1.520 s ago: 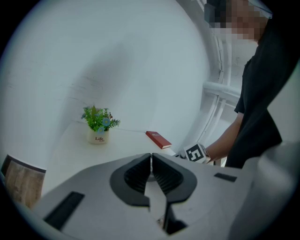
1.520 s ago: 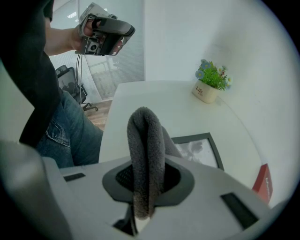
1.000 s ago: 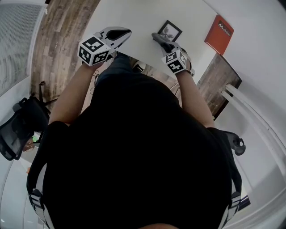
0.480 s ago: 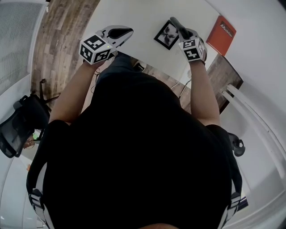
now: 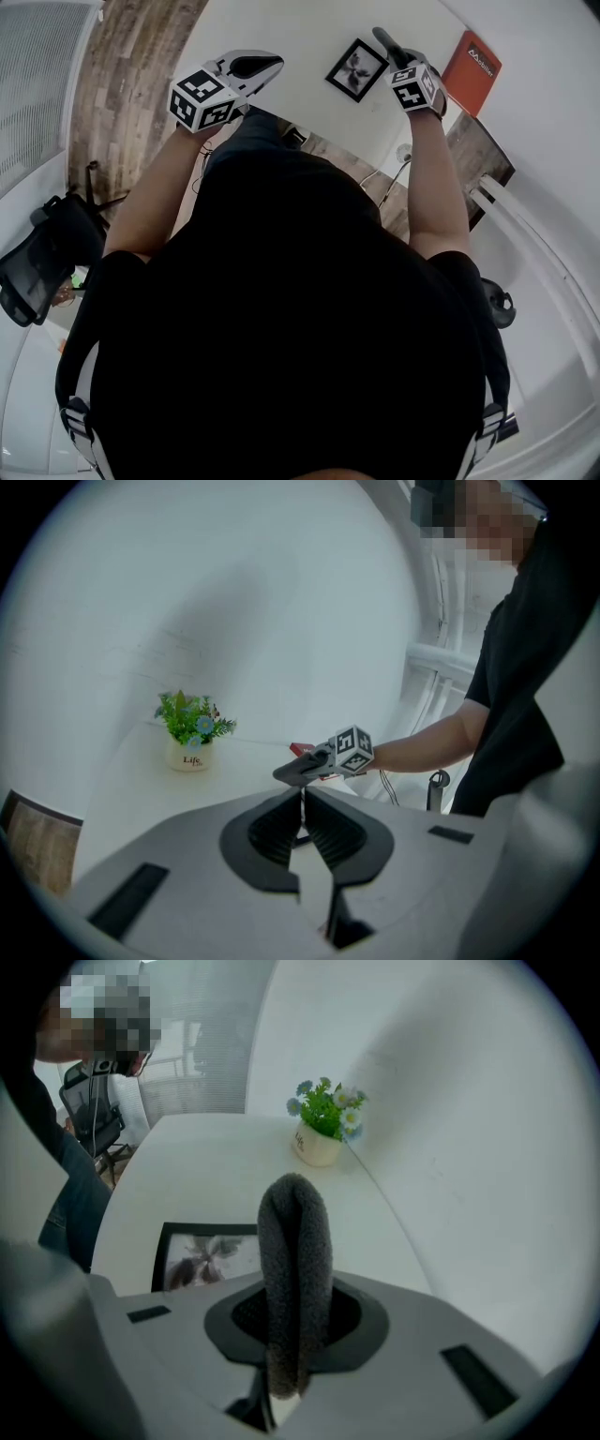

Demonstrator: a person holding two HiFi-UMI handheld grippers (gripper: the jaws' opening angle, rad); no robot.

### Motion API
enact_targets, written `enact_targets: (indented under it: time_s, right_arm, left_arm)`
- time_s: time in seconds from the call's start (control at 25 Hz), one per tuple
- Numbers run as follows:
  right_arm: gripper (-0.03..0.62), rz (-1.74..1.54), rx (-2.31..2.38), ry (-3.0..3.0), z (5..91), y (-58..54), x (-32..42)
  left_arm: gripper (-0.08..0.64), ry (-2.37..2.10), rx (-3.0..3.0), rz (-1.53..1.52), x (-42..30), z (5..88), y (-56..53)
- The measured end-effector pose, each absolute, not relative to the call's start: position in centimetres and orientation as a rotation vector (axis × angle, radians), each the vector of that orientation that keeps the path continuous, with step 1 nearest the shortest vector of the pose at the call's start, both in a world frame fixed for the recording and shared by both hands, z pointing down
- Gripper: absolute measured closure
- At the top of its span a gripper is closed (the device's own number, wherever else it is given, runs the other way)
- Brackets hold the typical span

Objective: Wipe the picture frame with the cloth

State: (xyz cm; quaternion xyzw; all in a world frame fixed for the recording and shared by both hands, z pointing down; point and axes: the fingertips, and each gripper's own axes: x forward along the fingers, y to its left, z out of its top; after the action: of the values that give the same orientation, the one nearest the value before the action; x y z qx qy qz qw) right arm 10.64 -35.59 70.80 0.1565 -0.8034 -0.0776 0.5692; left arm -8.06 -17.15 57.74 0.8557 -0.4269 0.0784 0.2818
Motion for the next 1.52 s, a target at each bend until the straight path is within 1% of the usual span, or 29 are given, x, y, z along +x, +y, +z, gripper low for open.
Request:
enact_targets:
  time_s: [0.44, 1.52]
  right_arm:
    - [0.548, -0.111, 0.295, -1.817, 74.5, -32.4, 12.5]
    - [0.546, -0.101, 0.176, -1.782, 76.1, -25.1, 13.7]
  left_arm:
    - [0.54, -1.13, 2.293, 0.214, -7.5, 57.9, -16.8]
    - [0.54, -1.147, 2.31, 0.203, -5.7, 57.0, -13.9]
